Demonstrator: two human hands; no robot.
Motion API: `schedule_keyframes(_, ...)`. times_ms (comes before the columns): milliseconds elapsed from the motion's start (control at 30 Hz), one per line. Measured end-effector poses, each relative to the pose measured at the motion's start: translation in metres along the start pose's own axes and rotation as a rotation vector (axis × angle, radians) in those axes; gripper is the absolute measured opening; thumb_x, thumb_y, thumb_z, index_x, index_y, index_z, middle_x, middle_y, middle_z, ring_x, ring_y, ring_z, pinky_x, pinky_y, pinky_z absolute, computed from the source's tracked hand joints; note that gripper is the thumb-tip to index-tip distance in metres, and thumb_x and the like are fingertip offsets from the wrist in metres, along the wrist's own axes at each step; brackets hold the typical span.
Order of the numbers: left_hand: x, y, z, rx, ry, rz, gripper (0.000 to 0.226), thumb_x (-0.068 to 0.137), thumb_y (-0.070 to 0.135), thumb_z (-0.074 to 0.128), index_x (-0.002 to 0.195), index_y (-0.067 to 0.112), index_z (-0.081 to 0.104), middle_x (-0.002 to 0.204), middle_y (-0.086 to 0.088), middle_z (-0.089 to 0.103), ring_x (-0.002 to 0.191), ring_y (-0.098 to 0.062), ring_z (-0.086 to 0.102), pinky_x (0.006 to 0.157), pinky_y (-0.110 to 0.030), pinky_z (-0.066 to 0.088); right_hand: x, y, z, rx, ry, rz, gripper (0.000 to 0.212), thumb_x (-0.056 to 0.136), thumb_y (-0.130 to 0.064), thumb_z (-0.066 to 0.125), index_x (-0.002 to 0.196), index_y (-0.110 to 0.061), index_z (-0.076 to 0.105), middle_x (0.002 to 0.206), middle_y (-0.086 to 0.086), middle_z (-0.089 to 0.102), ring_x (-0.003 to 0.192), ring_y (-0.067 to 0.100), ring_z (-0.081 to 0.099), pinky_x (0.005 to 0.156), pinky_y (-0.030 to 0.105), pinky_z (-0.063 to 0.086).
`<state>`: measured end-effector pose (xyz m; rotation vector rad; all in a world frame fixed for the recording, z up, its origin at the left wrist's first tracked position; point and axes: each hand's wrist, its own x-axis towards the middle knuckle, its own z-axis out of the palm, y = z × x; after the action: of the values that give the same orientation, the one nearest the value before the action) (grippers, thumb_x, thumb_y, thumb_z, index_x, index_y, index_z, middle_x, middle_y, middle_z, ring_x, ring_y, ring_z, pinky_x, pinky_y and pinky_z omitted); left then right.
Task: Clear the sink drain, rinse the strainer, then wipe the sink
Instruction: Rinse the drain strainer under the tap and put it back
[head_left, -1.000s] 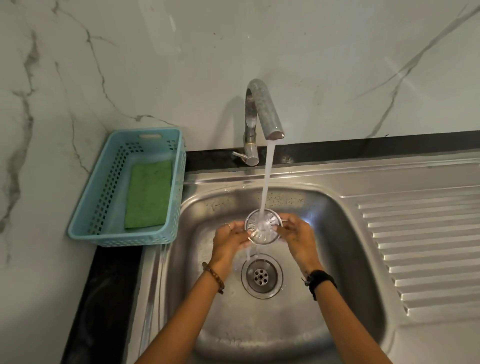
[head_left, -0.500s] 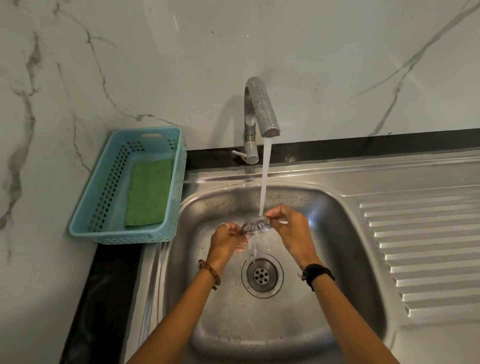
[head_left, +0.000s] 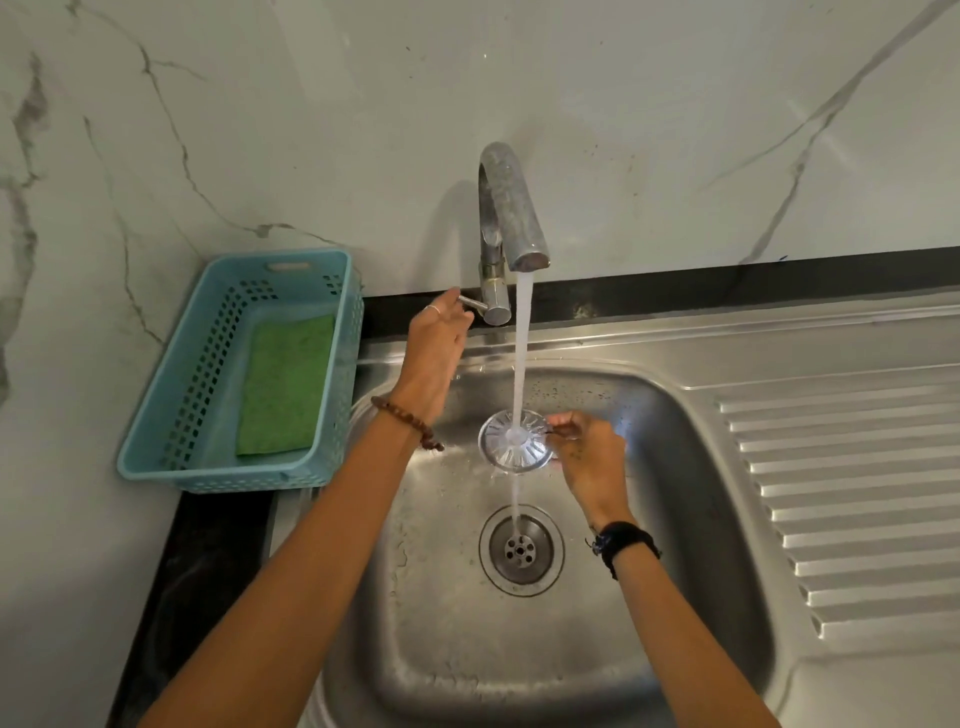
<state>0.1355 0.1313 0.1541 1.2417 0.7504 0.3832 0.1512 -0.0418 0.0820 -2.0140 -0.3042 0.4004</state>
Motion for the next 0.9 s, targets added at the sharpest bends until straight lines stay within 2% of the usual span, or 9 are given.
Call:
schedule_keyframes(133,0.000,-0.002,0.010,0.242,-0.184,0.141,0.061,0.089,-0.009,0.040,0.143,0.015,0.025,0.152,-0.001,0.029,0.139,-0.012,0.028,0.112,-0.026,0.024,-0.003,-0.001,-0.001,-0.110,-0.011,-0.076,0.014,0.085,-0.003,0.062,0.097,-0.010,0.066,0.098,0.005,0.070,0.077,0.005,0.060,0.061,0.005,0.046)
schedule_keyframes(233,0.002,0.001,0.008,0.420,-0.291,0.198,0.066,0.090,-0.007,0.041,0.145,0.017,0.016,0.154,-0.002,0.020,0.140,-0.010,0.020,0.110,-0.018,0.022,-0.011,-0.003,-0.002,-0.316,0.010,-0.253,0.014,0.086,-0.007,0.060,0.095,-0.016,0.065,0.099,0.001,0.065,0.077,0.011,0.060,0.062,0.011,0.045)
schedule_keyframes(333,-0.009,-0.022,-0.008,0.527,-0.352,0.254,0.074,0.090,-0.007,0.041,0.146,0.025,0.006,0.154,0.003,0.018,0.127,0.001,0.028,0.085,0.004,0.034,-0.023,0.001,-0.003,-0.640,-0.055,-0.493,0.020,0.080,-0.005,0.067,0.097,-0.015,0.065,0.097,0.000,0.062,0.071,0.013,0.061,0.054,0.013,0.040)
schedule_keyframes(400,-0.023,-0.052,-0.016,0.688,-0.380,0.245,0.077,0.091,-0.002,0.042,0.145,0.032,-0.001,0.148,0.006,0.026,0.094,0.006,0.047,0.066,-0.004,0.042,-0.028,0.009,-0.002,-0.721,-0.088,-0.540,0.025,0.074,-0.004,0.073,0.096,-0.014,0.065,0.091,0.001,0.062,0.064,0.015,0.061,0.049,0.012,0.033)
schedule_keyframes(467,-0.040,-0.087,-0.024,0.788,-0.328,0.213,0.078,0.092,0.003,0.045,0.145,0.033,-0.002,0.135,0.003,0.043,0.070,0.002,0.049,0.061,-0.010,0.046,-0.030,0.019,-0.001,-0.685,-0.095,-0.449,0.020,0.079,-0.007,0.068,0.096,-0.015,0.063,0.093,0.002,0.061,0.067,0.016,0.061,0.051,0.010,0.033)
schedule_keyframes(533,-0.056,-0.125,-0.032,0.855,-0.254,0.150,0.074,0.091,0.004,0.046,0.146,0.027,0.002,0.149,0.004,0.028,0.111,-0.014,0.055,0.091,-0.018,0.042,-0.029,0.035,0.003,-0.571,-0.104,-0.222,0.010,0.085,-0.009,0.061,0.094,-0.015,0.058,0.095,0.003,0.059,0.073,0.017,0.059,0.055,0.015,0.040)
schedule_keyframes(633,-0.075,-0.180,-0.043,1.095,-0.360,0.012,0.065,0.094,0.010,0.043,0.147,0.019,0.008,0.157,-0.001,0.005,0.145,-0.018,0.006,0.116,-0.030,0.012,-0.028,0.067,0.012,-0.437,-0.143,0.050,0.008,0.086,-0.003,0.057,0.087,-0.011,0.057,0.092,0.008,0.064,0.075,0.019,0.059,0.054,0.016,0.041)
schedule_keyframes(767,-0.086,-0.224,-0.048,1.416,-0.561,0.029,0.057,0.094,0.016,0.041,0.146,0.019,0.019,0.158,-0.006,0.005,0.145,-0.025,-0.001,0.117,-0.042,0.006,-0.031,0.094,0.025,-0.257,-0.179,0.272,0.015,0.083,0.006,0.055,0.089,-0.006,0.060,0.094,0.016,0.066,0.080,0.025,0.061,0.069,0.032,0.055)
schedule_keyframes(900,-0.092,-0.247,-0.049,1.524,-0.547,0.127,0.047,0.095,0.030,0.038,0.141,0.030,0.029,0.158,-0.006,-0.002,0.144,-0.027,-0.009,0.115,-0.047,-0.006,-0.031,0.106,0.036,-0.122,-0.215,0.382,0.030,0.078,0.016,0.046,0.084,-0.012,0.054,0.090,0.016,0.062,0.079,0.023,0.057,0.076,0.046,0.057)
